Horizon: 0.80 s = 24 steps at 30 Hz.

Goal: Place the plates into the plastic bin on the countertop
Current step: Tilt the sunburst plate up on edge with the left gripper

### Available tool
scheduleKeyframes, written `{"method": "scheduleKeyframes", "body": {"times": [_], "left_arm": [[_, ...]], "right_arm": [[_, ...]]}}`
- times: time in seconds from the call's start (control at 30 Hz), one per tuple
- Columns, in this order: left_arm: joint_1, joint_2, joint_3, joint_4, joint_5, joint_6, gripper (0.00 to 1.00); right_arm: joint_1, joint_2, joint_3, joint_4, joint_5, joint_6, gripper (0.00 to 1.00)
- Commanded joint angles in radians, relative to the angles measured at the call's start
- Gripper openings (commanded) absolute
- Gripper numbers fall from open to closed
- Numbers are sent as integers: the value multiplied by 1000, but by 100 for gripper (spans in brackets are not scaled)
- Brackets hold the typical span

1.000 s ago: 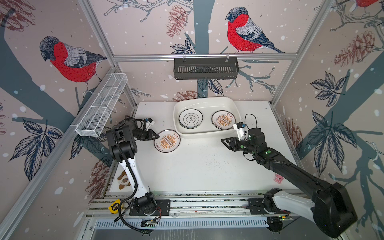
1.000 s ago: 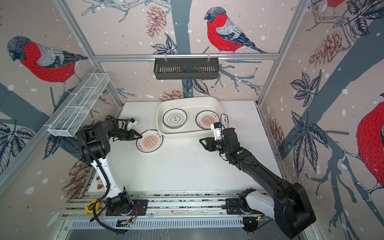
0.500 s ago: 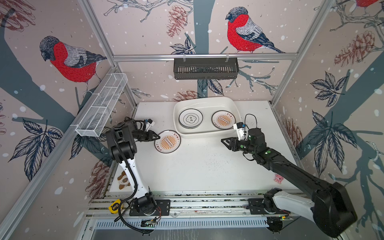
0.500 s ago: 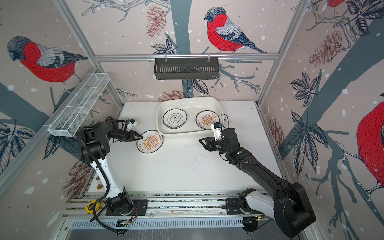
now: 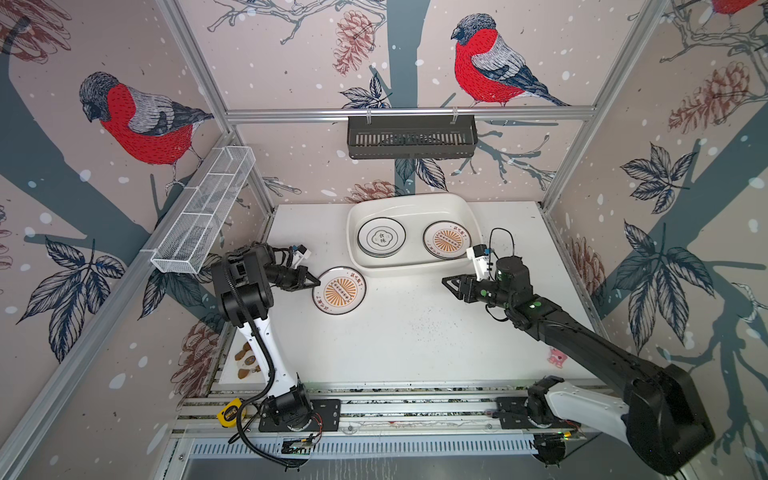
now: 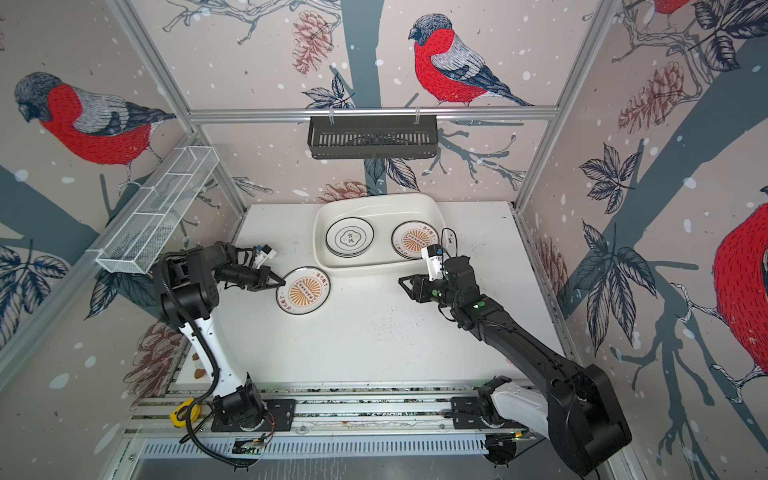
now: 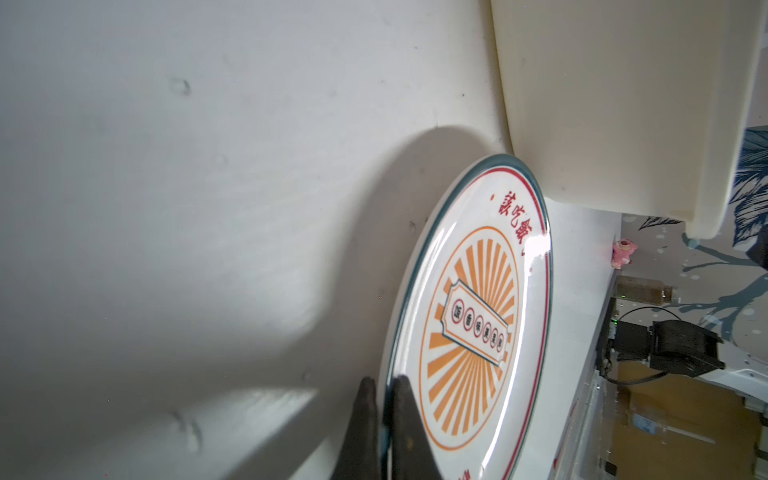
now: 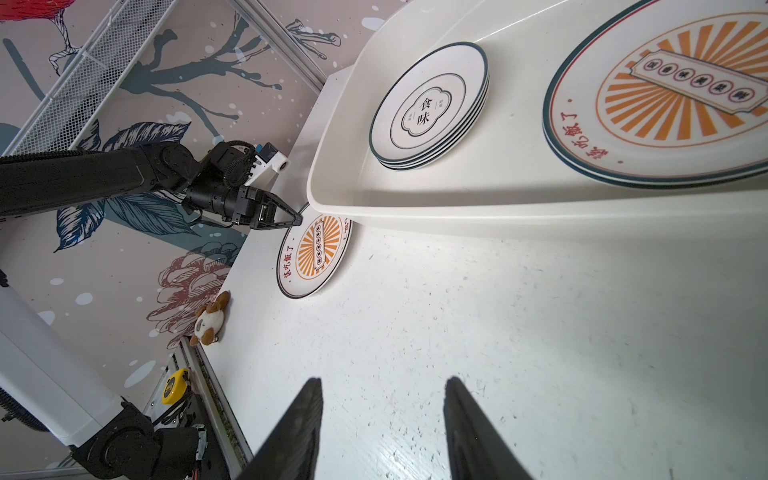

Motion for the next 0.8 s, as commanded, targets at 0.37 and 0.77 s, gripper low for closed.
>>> {"method": "scheduleKeyframes", "body": {"times": [0.37, 0.77], "left_arm": [[14, -116, 36, -84, -192, 97, 0], [13, -173, 85, -156, -227, 153, 0]], "right_arm": [[1, -5, 9, 25, -14, -11, 49], [-3, -1, 11, 29, -20, -19, 49]]}}
